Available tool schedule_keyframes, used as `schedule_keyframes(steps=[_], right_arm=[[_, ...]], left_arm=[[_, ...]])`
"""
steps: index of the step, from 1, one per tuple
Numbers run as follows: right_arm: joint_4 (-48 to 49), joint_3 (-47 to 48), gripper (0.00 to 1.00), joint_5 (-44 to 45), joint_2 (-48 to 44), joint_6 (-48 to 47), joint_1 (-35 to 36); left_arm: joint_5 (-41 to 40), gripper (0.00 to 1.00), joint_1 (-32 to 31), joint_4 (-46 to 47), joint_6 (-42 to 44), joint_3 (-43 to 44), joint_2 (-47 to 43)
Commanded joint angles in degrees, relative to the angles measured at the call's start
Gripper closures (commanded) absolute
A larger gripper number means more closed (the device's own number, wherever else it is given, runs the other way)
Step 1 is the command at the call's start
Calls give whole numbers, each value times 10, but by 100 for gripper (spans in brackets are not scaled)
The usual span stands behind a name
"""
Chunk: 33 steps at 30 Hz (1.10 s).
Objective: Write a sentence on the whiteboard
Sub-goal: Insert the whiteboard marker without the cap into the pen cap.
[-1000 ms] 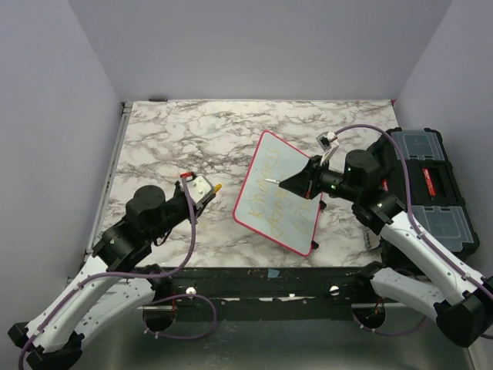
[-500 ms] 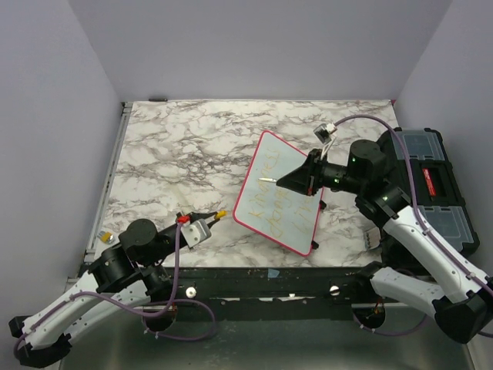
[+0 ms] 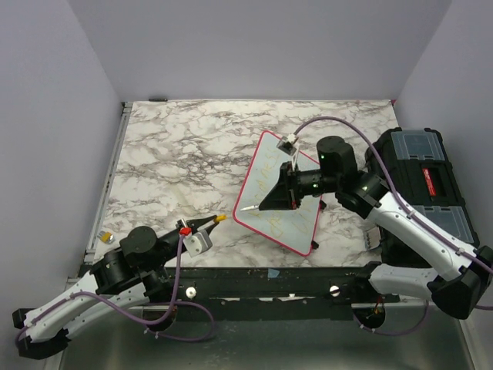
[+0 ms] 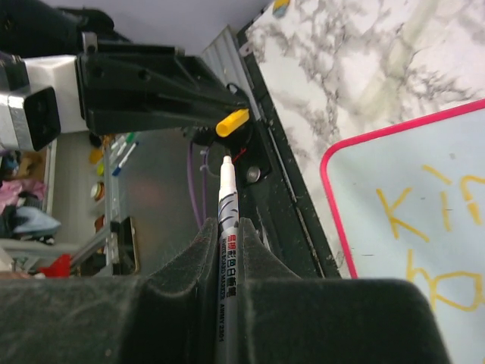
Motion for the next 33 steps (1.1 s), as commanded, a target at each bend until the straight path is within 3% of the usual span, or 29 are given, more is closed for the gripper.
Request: schedule_keyframes(steps=[1,5,33], right_arm=[[-42,27,99,27,23,-29,53],[-39,34,99,54,35,-33,84],[29,34,99,80,65,11,106]], left_arm=[[-22,100,-8,15,8,-7,10],[-22,100,-11,15,4,-7,16],[-26,100,-21,11,-6,-6,11]])
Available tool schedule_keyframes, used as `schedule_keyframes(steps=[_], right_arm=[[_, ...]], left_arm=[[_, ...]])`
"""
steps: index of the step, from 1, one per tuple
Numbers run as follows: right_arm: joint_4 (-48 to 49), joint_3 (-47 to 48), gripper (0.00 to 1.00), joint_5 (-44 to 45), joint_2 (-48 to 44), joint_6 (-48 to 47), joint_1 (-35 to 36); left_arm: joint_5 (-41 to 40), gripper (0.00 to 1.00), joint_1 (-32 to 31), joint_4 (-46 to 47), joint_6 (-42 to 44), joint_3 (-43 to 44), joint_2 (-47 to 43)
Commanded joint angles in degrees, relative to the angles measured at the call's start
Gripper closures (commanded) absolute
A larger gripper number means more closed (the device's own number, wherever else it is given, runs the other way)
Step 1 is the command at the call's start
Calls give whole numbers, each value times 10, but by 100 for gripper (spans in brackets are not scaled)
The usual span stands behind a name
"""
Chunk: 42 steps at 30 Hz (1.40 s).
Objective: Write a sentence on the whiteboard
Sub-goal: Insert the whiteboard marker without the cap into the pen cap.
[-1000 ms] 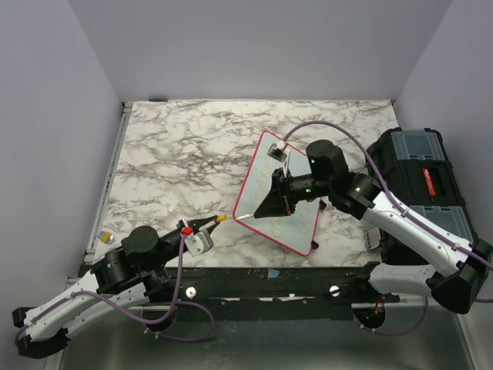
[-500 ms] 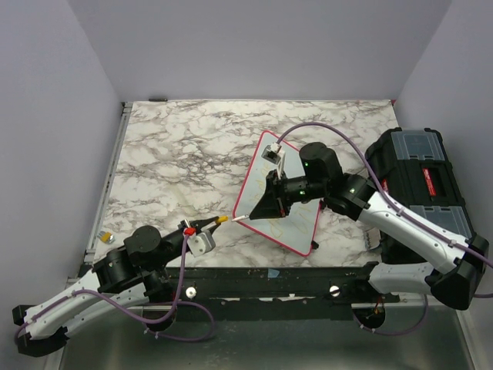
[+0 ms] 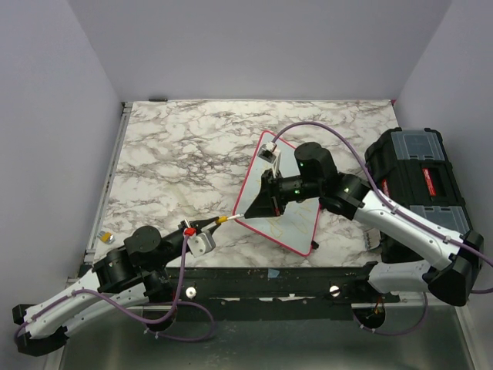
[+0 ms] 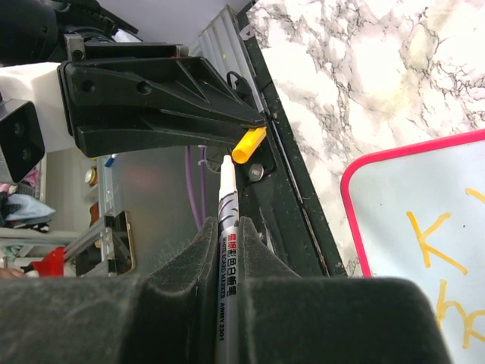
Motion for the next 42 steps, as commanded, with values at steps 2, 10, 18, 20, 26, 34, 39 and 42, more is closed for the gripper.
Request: schedule_keyframes(steps=[2,10,18,20,26,34,39,42], right_arm=[[17,18,99,19,10,6,7],[15,13,99,34,16,3,11],[9,11,99,41,19,0,12],[7,13,99,44,21,-2,13],[-7,23,99,59,27,-7,19],[-39,54,99,82,46,-25,34],[-59,76,99,100,62,-37,48],[-72,89,99,112,71,-46,57]], left_arm=[[-10,100,-4,11,-6,-1,-3],[-10,100,-4,9,-6,-1,-5],[-8,100,-5,8,-7,-1,-5],[-8,100,-5,8,-6,-1,-4],[-8,100,-5,8,-7,-1,-4],[-6,100,-6,7,-9,0,-1],[-6,100,-6,7,-10,-1,-1],[-6,100,-6,6,-11,-1,-1]])
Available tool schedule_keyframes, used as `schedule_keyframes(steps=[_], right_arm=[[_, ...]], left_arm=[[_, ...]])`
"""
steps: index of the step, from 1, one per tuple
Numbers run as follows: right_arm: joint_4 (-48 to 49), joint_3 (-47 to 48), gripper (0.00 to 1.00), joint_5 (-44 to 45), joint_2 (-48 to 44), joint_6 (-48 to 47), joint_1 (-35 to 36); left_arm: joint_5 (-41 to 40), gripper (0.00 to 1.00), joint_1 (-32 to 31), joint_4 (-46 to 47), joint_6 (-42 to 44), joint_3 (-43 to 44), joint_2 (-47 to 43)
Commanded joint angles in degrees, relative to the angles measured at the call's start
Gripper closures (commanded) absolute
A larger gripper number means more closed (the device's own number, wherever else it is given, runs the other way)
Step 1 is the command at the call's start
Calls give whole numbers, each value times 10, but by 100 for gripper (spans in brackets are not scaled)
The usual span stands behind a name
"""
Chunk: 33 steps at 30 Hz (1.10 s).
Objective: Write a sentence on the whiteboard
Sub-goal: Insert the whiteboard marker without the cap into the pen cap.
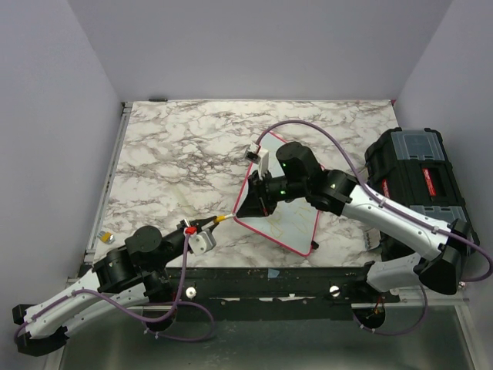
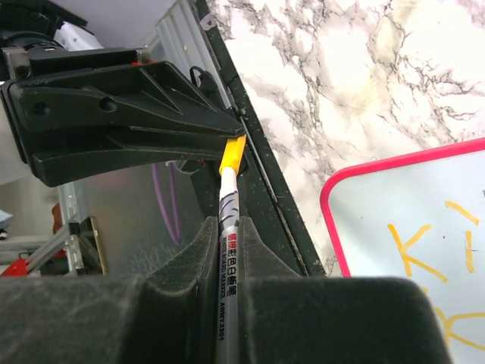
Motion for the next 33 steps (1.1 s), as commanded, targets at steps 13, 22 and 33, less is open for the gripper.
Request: schedule_keyframes(steps=[13,22,33], right_arm=[[-47,72,99,48,55,-43,44],[-48,87,99,55,75,-53,56],[-10,66,99,32,94,-83,64]], left_arm=[[9,100,-8,13,-8,0,3],[11,100,-8,12,-8,-1,2],[18,100,-9,8,-8,1,-2]])
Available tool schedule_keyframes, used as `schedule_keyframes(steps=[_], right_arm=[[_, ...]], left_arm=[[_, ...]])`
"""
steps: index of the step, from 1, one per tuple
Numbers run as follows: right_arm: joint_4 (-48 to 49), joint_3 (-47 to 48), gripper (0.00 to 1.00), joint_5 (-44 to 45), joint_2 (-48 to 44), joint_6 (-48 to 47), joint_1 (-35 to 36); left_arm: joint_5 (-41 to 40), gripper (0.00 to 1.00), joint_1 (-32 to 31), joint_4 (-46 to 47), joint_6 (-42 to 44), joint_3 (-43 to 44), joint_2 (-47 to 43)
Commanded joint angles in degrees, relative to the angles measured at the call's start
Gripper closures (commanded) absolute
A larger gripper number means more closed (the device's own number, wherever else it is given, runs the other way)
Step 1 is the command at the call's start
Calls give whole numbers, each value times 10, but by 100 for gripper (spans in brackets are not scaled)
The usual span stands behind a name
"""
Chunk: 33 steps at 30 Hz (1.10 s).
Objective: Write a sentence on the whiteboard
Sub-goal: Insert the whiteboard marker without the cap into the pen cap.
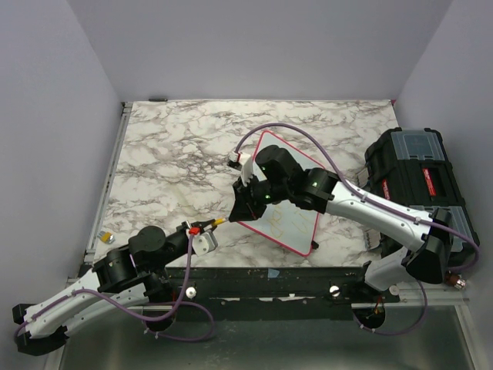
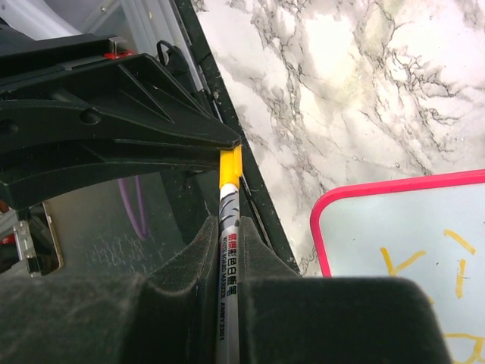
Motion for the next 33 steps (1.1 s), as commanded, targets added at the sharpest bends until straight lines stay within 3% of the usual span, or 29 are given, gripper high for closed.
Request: schedule_keyframes(steps=[1,33], right_arm=[[52,-5,99,-30,22,-28,19],[145,-78,99,-85,43,-185,81]], left_arm=[[27,100,-7,49,-7,2,-2],[61,100,-7,42,-17,9,-15]])
